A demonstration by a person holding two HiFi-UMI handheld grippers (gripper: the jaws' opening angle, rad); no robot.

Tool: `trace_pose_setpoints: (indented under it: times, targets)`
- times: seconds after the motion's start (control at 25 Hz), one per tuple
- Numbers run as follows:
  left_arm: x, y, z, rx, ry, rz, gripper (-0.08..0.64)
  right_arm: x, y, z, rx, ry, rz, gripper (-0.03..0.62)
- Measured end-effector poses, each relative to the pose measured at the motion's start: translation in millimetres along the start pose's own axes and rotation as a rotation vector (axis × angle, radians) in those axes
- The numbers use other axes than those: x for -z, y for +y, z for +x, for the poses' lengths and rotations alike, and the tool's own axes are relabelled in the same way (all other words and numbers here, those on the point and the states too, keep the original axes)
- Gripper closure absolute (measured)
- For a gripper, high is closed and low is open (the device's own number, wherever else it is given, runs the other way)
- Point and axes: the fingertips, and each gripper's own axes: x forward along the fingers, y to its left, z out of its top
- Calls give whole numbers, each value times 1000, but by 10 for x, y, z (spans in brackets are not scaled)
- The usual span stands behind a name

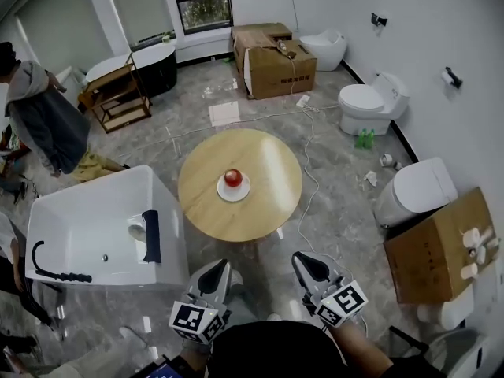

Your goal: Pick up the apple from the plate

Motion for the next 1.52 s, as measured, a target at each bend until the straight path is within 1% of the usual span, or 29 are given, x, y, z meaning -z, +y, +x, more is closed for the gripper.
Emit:
trace_pose_setpoints:
  times: [0.2,0.56,0.68,0.8,0.92,1.08,1.2,1.4,1.52]
  targets:
    - [-45,340,341,34,13,-19,529,17,-245,354,49,22,11,577]
    - [-298,1181,928,83,47,-29,511,-26,-666,1253,134,59,13,555]
    - [-416,1450,1093,98,61,-35,503,-56,-808,1569,158,75,2,537]
    - [-454,1720,1237,113,69,-37,493,-63,-928,1899,167,98,-12,521]
    - [-463,1968,1346,122,84,-43,481,-53,-1025,2209,167,131,-27,485]
    - [-469,2211,1416,113,100,-55,467,-17,-1137,2554,148,176,-56,454]
    - [-396,2333,1459,91,106,-77,462,44,-1242,2773,107,221,-74,435]
    - [-358,2395,1561,27,118,-120,457,160,-1467,3045,15,312,-100,397]
    - [-267,2447,1571,-24,128,-139,455,328,-1543,3198,-39,378,-121,362]
